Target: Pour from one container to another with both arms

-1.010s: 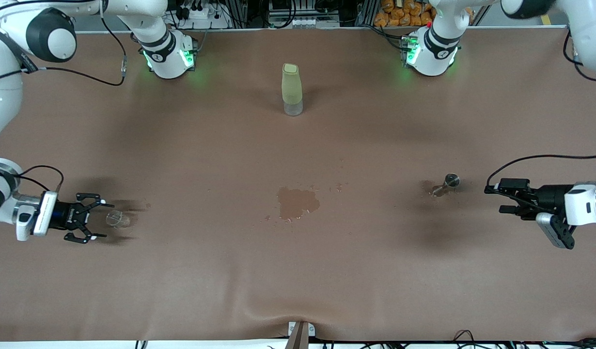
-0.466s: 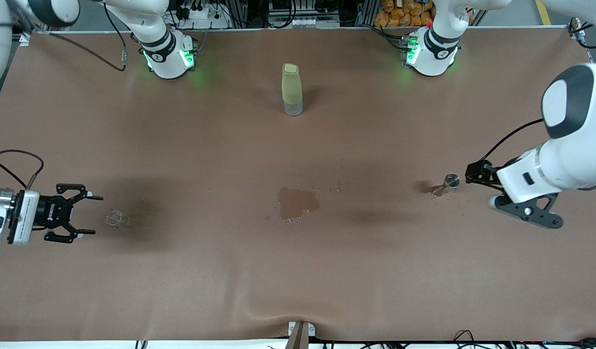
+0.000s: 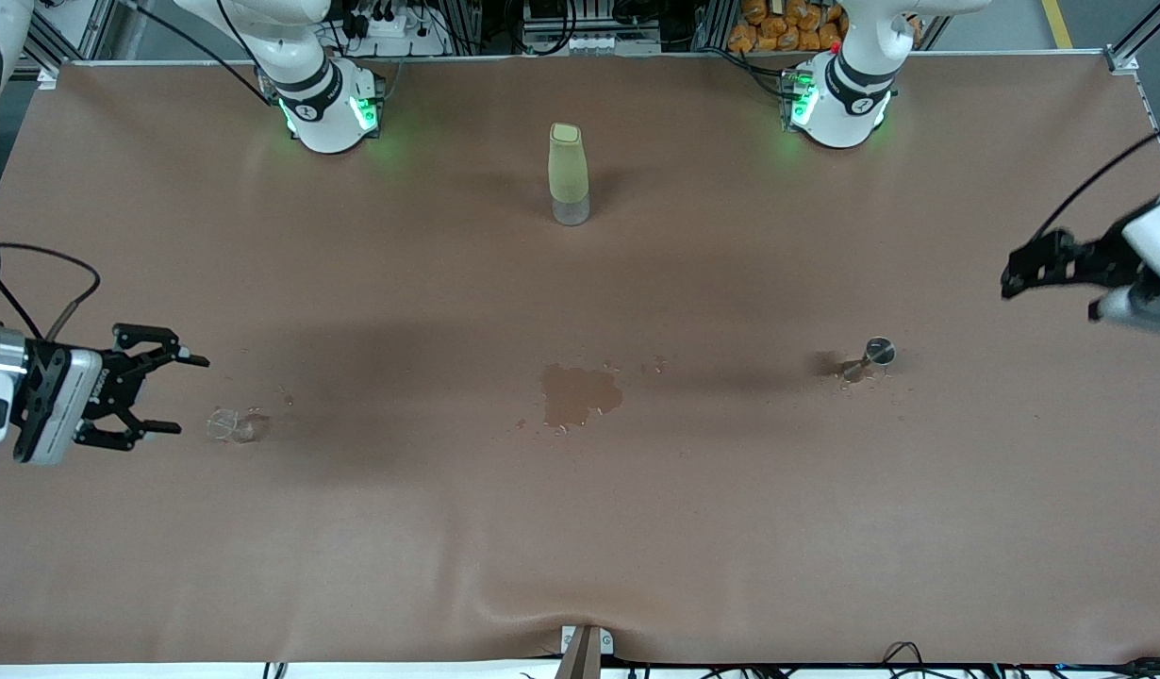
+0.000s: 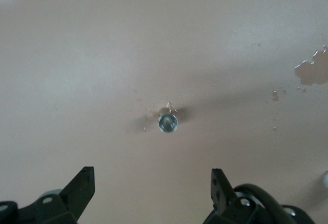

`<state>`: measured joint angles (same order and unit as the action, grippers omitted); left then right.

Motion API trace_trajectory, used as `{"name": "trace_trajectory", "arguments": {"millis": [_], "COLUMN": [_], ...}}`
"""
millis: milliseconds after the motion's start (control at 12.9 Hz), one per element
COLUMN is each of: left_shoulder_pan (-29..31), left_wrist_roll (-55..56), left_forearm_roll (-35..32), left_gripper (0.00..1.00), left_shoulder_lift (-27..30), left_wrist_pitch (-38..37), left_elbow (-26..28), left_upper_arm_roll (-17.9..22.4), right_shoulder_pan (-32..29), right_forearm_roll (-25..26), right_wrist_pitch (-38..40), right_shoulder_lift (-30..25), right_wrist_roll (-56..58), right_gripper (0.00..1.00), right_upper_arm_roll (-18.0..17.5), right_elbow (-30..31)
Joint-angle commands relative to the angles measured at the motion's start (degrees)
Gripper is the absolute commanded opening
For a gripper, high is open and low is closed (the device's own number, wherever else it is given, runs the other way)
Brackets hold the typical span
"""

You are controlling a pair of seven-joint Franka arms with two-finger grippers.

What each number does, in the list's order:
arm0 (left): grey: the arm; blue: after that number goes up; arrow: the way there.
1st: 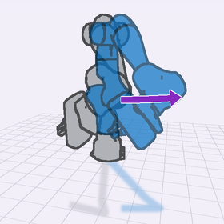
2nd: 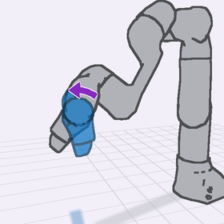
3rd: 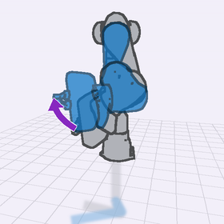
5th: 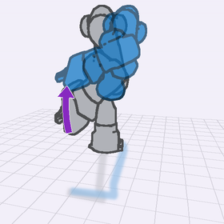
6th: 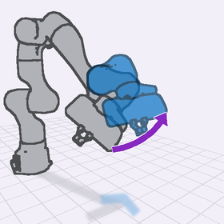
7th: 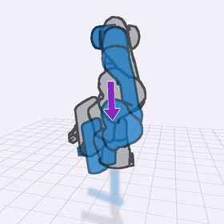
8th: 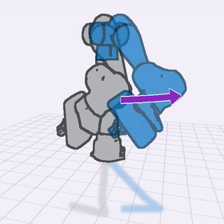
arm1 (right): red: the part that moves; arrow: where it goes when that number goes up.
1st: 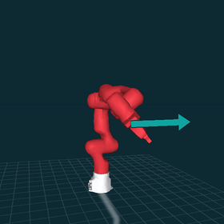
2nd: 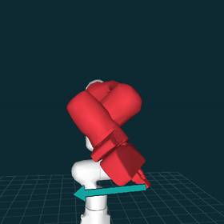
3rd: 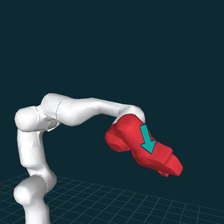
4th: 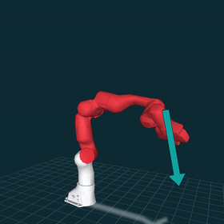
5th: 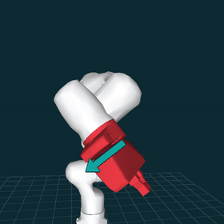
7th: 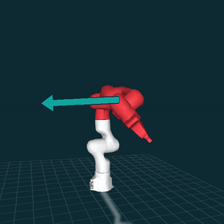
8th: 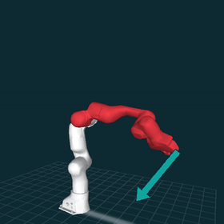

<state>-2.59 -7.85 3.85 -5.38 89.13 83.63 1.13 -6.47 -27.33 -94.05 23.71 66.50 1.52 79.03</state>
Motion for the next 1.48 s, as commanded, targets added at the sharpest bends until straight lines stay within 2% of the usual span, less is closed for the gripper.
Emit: {"name": "trace_trajectory", "arguments": {"millis": [0, 389, 622, 1010, 1399], "left_shoulder_pan": [2.6, 4.7, 4.6, 3.8, 2.2], "left_wrist_roll": [9.0, 8.1, 9.5, 12.6, 15.8], "left_forearm_roll": [-3.1, -5.6, -5.5, -5.2, -4.9], "left_gripper": [1.00, 1.00, 1.00, 1.00, 1.00], "left_shoulder_lift": [6.9, 8.1, 11.0, 13.9, 15.0], "left_wrist_pitch": [1.4, -0.9, -2.9, -2.1, -2.4], "left_elbow": [7.9, 8.7, 8.7, 11.7, 11.8], "left_upper_arm_roll": [-5.0, -5.5, -5.5, -5.7, -5.7], "right_shoulder_pan": [2.1, 2.3, 4.5, 5.1, 4.4], "right_forearm_roll": [7.2, 17.5, 26.1, 26.4, 26.0], "right_wrist_pitch": [-1.0, 4.6, 5.6, 7.6, 9.3], "right_shoulder_lift": [-9.2, -13.2, -17.6, -23.6, -24.2], "right_wrist_roll": [-11.5, -36.6, -53.1, -66.6, -61.9], "right_gripper": [1.00, 1.00, 1.00, 1.00, 1.00], "right_upper_arm_roll": [0.4, 0.4, 0.0, -0.5, -0.6], "right_elbow": [7.4, 8.3, 8.3, 11.5, 11.9]}}
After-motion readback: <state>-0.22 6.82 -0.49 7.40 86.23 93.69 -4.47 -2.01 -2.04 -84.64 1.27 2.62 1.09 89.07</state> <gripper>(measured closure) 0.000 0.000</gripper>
